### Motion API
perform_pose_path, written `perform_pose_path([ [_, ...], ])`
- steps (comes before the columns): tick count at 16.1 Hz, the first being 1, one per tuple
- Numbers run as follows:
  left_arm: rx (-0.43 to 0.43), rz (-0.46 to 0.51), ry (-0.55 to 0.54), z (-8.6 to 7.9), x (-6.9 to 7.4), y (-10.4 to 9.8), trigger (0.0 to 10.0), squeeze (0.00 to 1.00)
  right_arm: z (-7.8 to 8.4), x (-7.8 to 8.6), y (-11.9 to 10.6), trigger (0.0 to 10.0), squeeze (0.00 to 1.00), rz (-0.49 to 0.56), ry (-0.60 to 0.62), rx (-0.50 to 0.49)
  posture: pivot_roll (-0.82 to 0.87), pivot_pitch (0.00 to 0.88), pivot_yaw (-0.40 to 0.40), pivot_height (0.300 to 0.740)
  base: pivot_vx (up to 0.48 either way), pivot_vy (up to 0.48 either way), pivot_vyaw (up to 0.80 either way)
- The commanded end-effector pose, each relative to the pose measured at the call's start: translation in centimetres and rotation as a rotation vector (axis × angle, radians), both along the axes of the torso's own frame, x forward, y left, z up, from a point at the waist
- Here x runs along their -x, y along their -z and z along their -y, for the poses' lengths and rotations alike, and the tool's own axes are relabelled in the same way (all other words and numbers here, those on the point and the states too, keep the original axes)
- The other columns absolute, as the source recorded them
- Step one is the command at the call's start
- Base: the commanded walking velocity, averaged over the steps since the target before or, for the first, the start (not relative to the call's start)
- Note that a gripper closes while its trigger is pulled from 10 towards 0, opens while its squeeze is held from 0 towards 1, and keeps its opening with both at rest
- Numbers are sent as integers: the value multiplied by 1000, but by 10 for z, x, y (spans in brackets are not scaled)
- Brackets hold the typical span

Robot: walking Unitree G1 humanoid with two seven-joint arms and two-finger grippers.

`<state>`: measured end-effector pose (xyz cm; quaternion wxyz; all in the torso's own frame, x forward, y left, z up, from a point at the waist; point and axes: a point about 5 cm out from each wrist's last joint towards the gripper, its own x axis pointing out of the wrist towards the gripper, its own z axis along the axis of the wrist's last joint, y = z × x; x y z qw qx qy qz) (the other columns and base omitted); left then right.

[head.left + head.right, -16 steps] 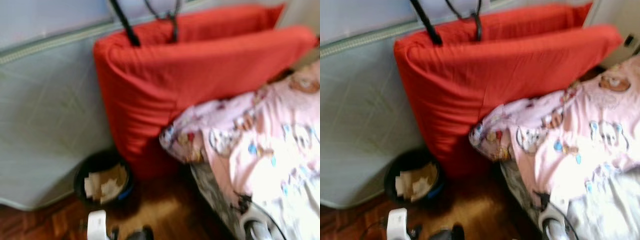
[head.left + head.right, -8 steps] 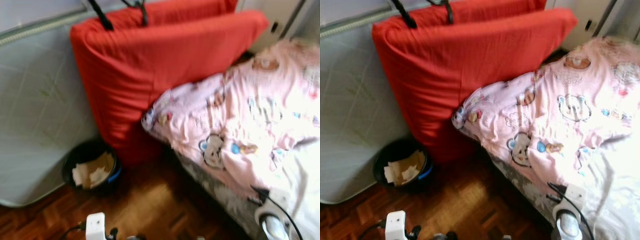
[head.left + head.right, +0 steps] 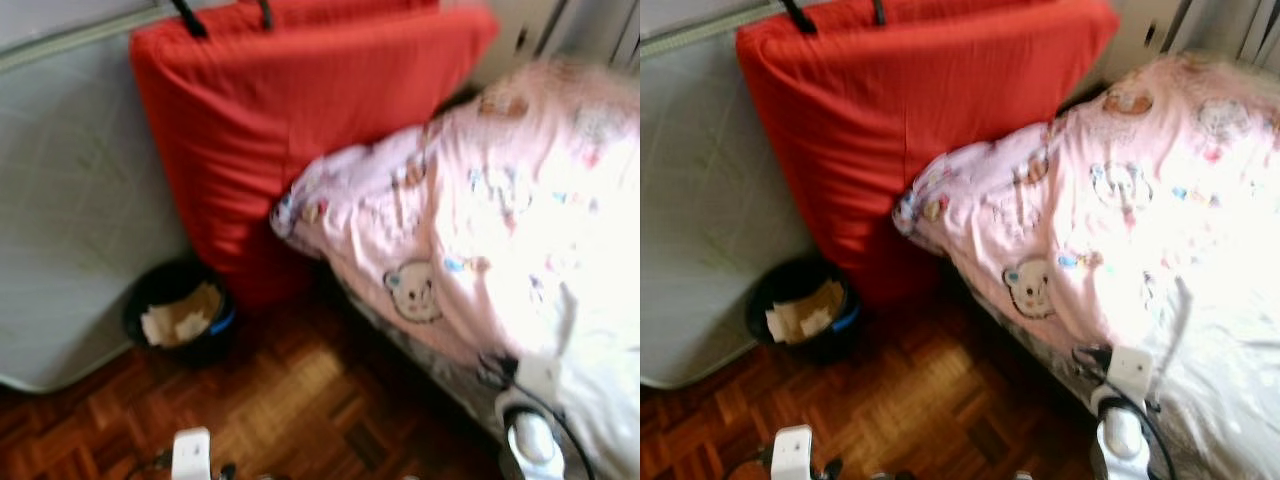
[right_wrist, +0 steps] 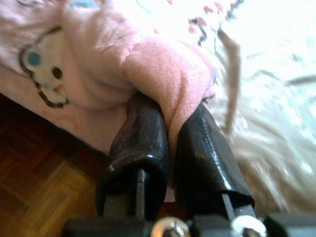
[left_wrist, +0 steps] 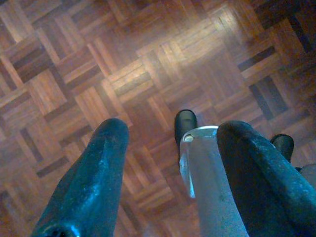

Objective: Clean up the room

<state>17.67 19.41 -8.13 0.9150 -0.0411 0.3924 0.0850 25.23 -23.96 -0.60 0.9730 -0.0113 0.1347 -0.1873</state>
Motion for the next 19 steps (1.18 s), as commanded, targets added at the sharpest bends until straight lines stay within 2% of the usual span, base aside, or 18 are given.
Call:
perform_pose_path([
  [1, -9, -35, 13, 0, 8, 4, 10000, 0, -2, 4, 1, 10000, 0, 10, -17, 31, -132, 170, 27, 740, 0, 0, 0],
  [4, -12, -36, 16, 0, 8, 4, 10000, 0, -13, 2, -5, 10000, 0, 49, -120, 148, -130, 172, 27, 740, 0, 0, 0],
  [5, -14, -37, 19, -1, 8, 4, 10000, 0, -13, 2, -7, 10000, 0, 68, -106, 161, -131, 172, 27, 740, 0, 0, 0],
  [6, -15, -37, 20, -1, 8, 4, 10000, 0, -13, 2, -5, 10000, 0, 60, -102, 140, -133, 173, 28, 740, 0, 0, 0],
  [7, -15, -38, 20, -1, 8, 4, 10000, 0, -16, 6, 4, 10000, 0, -4, -97, 72, -139, 173, 27, 740, 0, 0, 0],
  [8, -16, -41, 20, -1, 8, 4, 10000, 0, -23, 14, 22, 10000, 0, -115, -118, -55, -137, 173, 28, 740, 0, 0, 0],
  [9, -15, -40, 20, -1, 8, 4, 10000, 0, -25, 19, 29, 10000, 0, -168, -118, -69, -134, 174, 29, 740, 0, 0, 0],
  [10, -16, -39, 23, 0, 7, 4, 10000, 0, -32, 32, 43, 10000, 0, -266, -126, -162, -132, 173, 29, 740, 0, 0, 0],
  [12, -19, -38, 25, -1, 7, 4, 10000, 0, -33, 42, 53, 10000, 0, -354, -135, -166, -132, 174, 30, 740, 0, 0, 0],
  [14, -22, -40, 28, -1, 7, 4, 10000, 0, -30, 48, 58, 10000, 0, -386, -93, -232, -131, 174, 32, 740, 0, 0, 0],
  [15, -23, -40, 29, -1, 7, 4, 10000, 0, -29, 49, 59, 10000, 1000, -397, -87, -243, -131, 174, 32, 740, 0, 0, 0],
  [16, -25, -41, 31, -1, 8, 4, 10000, 0, -29, 51, 60, 10000, 1000, -396, -61, -289, -130, 173, 34, 740, 0, 0, 0],
  [19, -28, -43, 36, -2, 8, 4, 10000, 0, -29, 53, 62, 10000, 1000, -416, -70, -316, -133, 171, 38, 740, 0, 0, 0],
])
